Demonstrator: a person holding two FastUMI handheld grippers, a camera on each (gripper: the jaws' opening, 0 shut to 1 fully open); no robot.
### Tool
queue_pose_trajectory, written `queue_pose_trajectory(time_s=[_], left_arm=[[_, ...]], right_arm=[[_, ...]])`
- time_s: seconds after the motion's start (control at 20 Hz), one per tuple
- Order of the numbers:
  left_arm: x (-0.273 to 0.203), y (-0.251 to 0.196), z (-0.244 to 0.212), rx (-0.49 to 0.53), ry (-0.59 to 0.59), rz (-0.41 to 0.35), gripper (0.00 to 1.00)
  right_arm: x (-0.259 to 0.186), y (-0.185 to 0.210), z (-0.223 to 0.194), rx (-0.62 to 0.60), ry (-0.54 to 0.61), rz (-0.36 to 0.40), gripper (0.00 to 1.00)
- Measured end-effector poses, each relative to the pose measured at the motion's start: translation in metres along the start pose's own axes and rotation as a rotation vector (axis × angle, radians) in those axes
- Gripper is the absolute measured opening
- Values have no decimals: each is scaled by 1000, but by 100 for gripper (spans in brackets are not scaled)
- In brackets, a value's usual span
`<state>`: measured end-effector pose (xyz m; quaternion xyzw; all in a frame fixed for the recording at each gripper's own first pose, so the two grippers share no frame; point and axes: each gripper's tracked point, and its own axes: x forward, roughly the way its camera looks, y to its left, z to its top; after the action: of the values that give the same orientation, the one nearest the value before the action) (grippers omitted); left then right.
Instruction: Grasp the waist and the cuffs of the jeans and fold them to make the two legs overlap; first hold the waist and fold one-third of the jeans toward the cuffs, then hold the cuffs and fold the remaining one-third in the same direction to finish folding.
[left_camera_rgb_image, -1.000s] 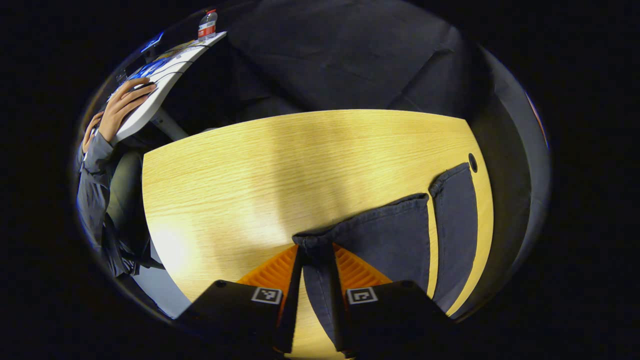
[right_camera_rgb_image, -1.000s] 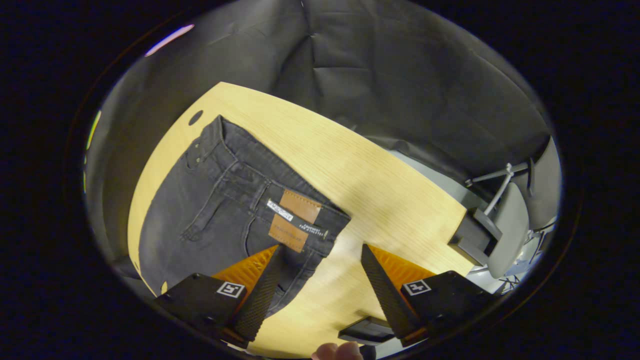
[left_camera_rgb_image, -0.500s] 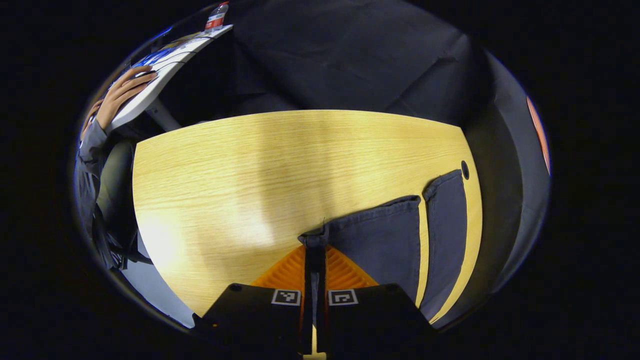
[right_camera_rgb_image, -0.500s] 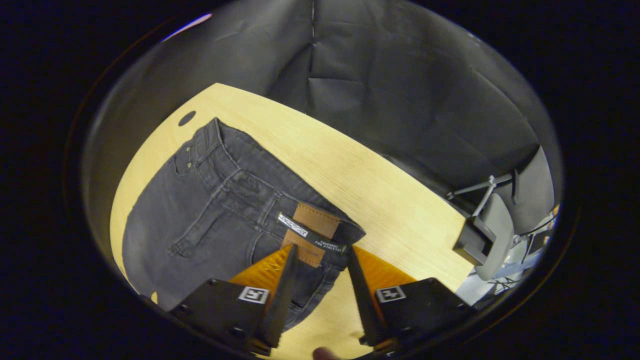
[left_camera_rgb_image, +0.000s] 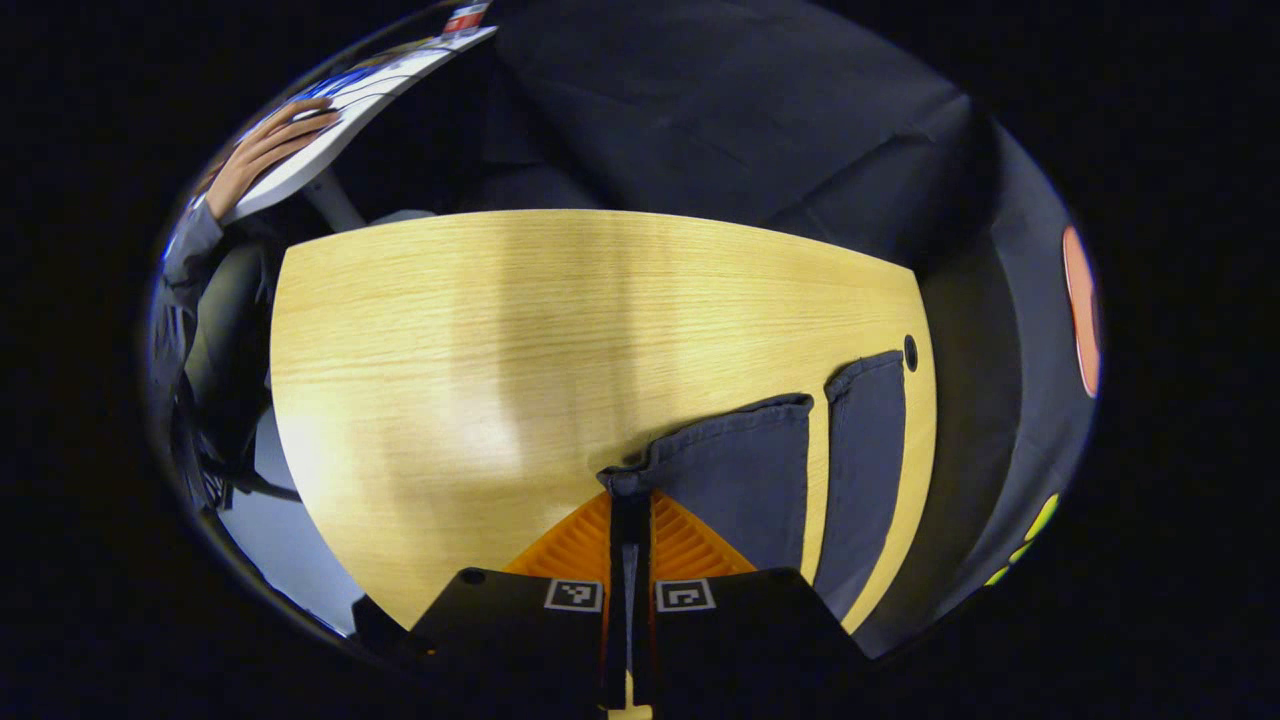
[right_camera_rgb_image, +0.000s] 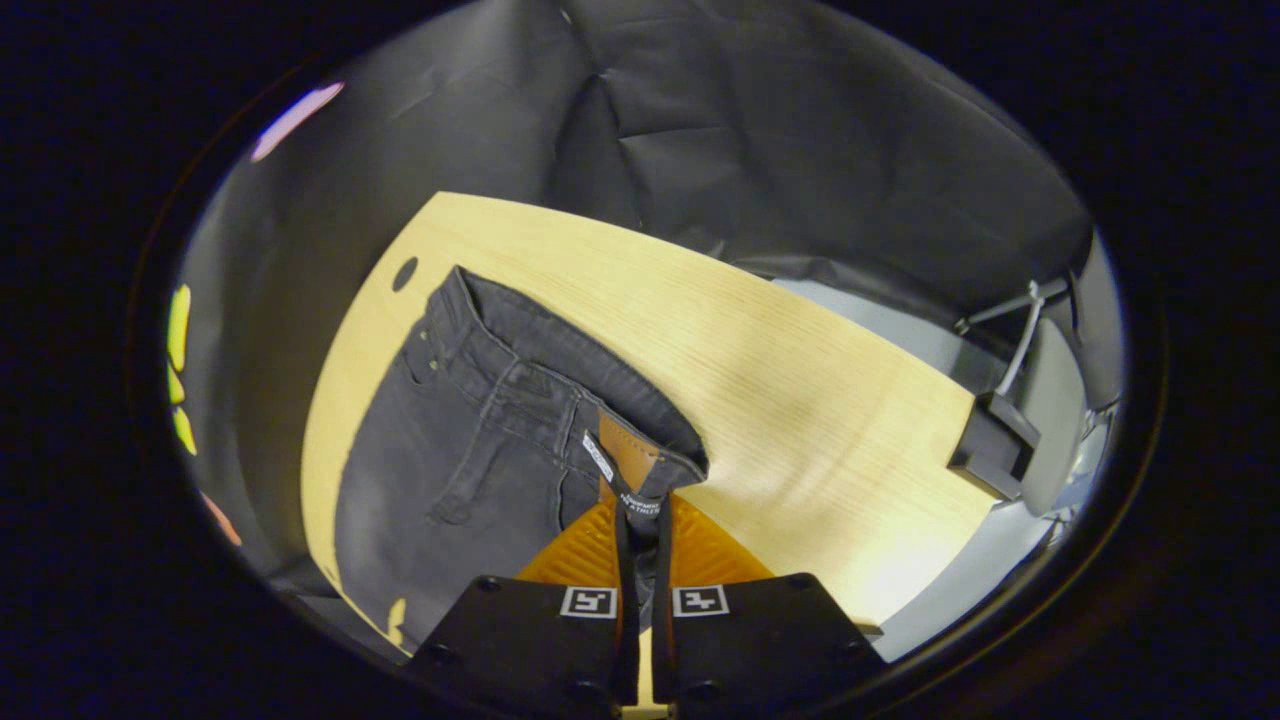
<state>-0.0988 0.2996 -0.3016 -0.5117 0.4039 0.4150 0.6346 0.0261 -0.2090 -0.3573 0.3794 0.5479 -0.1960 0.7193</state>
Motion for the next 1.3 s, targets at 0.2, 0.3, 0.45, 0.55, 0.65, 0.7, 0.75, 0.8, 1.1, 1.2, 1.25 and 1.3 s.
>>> queue_pose_trajectory(time_s=[0.2, 0.3, 0.45, 0.55, 0.65, 0.7, 0.75, 0.8, 1.1, 1.2, 1.25, 1.3], left_arm=[[-21, 2, 2, -79, 21, 57, 5], [-33, -16, 2, -125, 25, 26, 6], [-50, -55, 6, -193, 35, -8, 6], [-55, -92, 10, -246, 56, -7, 6], [-54, -132, 18, -293, 62, -18, 5], [-53, -146, 22, -311, 62, -12, 6], [-51, -161, 25, -329, 60, -5, 6], [-48, -179, 29, -353, 62, 14, 6], [8, -249, 50, -377, 58, 47, 6], [38, -270, 49, -355, 71, 37, 6], [53, -278, 48, -336, 81, 27, 6], [67, -287, 44, -315, 98, 10, 6]], right_arm=[[-30, 26, 2, 67, 65, 126, 6], [-42, 41, 5, 120, 103, 181, 5], [-54, 70, 17, 222, 164, 256, 5], [-56, 92, 32, 324, 197, 304, 5], [-57, 116, 53, 387, 216, 344, 5], [-57, 127, 59, 414, 227, 357, 5], [-57, 140, 67, 453, 237, 373, 2], [-54, 153, 76, 484, 246, 384, 5], [-6, 204, 121, 563, 267, 379, 1], [14, 216, 125, 558, 268, 366, 5], [25, 216, 127, 555, 268, 355, 5], [35, 219, 128, 560, 275, 356, 5]])
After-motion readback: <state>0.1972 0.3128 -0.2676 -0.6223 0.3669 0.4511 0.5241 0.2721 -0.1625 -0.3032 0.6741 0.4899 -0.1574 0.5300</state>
